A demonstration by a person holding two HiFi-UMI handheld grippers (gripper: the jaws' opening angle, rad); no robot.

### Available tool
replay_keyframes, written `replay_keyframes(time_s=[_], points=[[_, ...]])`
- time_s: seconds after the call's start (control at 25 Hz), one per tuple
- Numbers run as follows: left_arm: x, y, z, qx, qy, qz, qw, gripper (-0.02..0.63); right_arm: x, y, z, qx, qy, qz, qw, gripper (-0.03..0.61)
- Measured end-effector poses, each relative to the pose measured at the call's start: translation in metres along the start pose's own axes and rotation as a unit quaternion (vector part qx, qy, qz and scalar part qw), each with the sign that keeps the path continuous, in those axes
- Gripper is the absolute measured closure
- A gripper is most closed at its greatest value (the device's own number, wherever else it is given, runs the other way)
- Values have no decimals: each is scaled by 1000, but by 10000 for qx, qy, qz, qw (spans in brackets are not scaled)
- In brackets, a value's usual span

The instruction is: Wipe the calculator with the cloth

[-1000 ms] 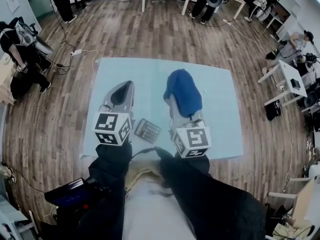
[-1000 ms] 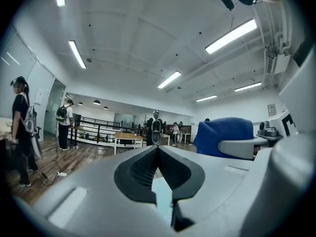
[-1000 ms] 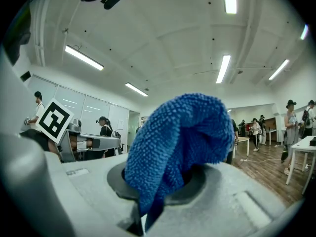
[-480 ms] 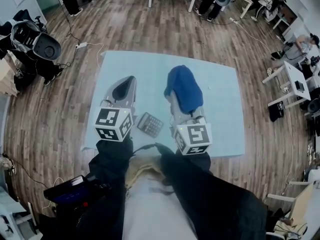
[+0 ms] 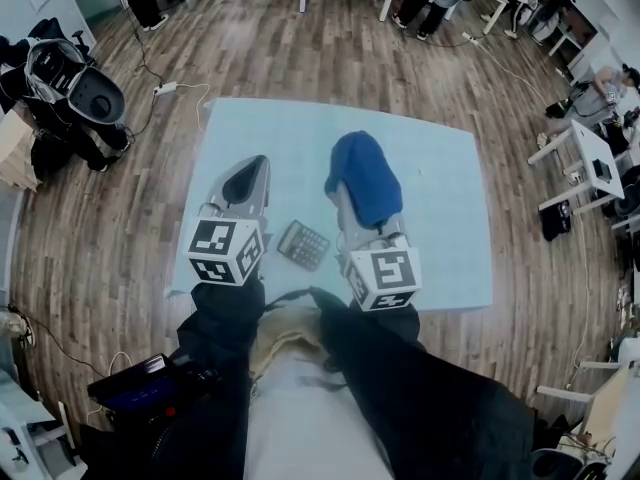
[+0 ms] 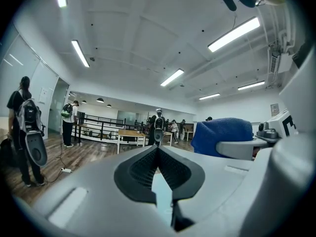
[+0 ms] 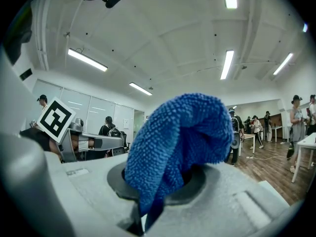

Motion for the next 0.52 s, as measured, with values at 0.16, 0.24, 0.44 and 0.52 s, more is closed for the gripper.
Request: replay_keyframes(time_s=[0.16, 0.24, 0.44, 0.52], points=[[5, -2, -1, 13, 30, 4, 10000, 614, 2, 4, 0, -30, 73, -32, 10000, 520], [7, -2, -1, 16, 49, 6, 10000, 614, 4, 6, -2, -35, 86, -39, 9999, 520], [5, 0, 8, 17, 86, 10, 10000, 614, 1, 6, 7, -24, 105, -48, 9999, 520], [3, 2, 13, 16, 98, 15, 9999, 614, -2, 6, 12, -2, 111, -61, 9999, 520]])
Point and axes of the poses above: the fingertips, and each gripper's own axes: x backward along the fingers, y to its left, z out of its underside, the point moved 5 cm from there along x, backward along the fingers, and after that the axes turned 3 degrees about -x, right-handed, at the moved point
